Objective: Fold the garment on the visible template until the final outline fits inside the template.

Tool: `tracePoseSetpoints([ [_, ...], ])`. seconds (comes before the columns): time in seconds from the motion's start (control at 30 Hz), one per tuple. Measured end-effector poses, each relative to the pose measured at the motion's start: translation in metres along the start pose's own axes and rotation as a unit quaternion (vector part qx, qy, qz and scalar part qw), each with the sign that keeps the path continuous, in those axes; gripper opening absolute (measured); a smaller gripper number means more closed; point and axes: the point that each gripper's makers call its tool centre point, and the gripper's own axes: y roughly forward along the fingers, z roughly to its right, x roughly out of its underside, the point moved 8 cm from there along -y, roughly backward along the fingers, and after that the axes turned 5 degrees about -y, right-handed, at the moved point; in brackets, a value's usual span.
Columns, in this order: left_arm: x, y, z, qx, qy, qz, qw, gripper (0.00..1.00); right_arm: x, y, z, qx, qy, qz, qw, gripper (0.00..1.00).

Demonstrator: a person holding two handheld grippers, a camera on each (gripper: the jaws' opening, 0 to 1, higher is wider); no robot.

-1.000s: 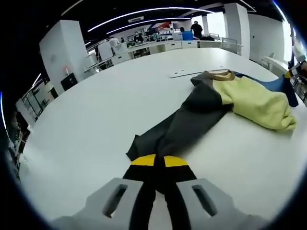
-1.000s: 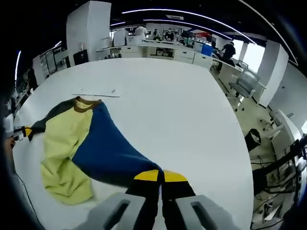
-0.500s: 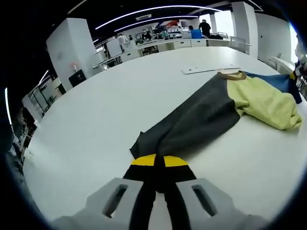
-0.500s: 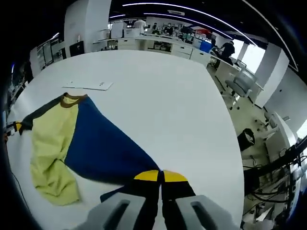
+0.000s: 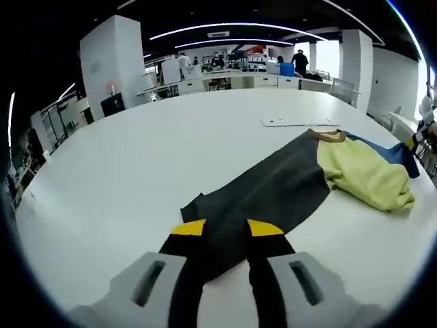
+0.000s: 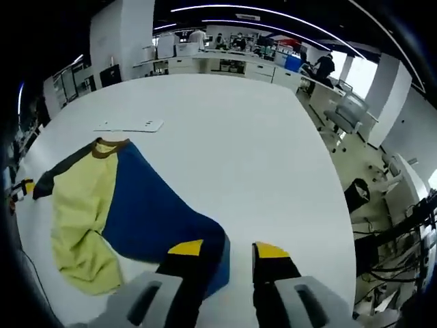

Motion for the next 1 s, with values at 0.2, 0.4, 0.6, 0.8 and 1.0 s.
tracePoseSetpoints([
  [0.2, -0.004, -0.016, 0.01, 0.03, -0.005, 0.03, 0.9991, 0.56, -0.006, -0.013, -0.027, -0.067, -0.006, 0.038, 0.997, 0.72],
  [0.4, -0.003, -0.03, 0.023, 0.062, 0.007, 0.034, 0.9974, 0.76, -0.007, -0.026, -0.064, -0.137, -0.039, 0.053, 0.9884, 0.85],
  [0.6, -0.007, -0.044, 0.035, 0.089, 0.027, 0.049, 0.9944, 0.94, 0.004, -0.032, -0.103, -0.191, -0.088, 0.041, 0.9768, 0.95],
  [0.8, -0.014, -0.063, 0.046, 0.108, 0.043, 0.052, 0.9918, 0.99, 0.01, -0.039, -0.137, -0.25, -0.112, 0.034, 0.9611, 0.97],
  [1.0, -0.014, -0.079, 0.058, 0.128, 0.054, 0.053, 0.9888, 0.99, 0.014, -0.045, -0.17, -0.284, -0.157, 0.041, 0.9449, 0.98],
])
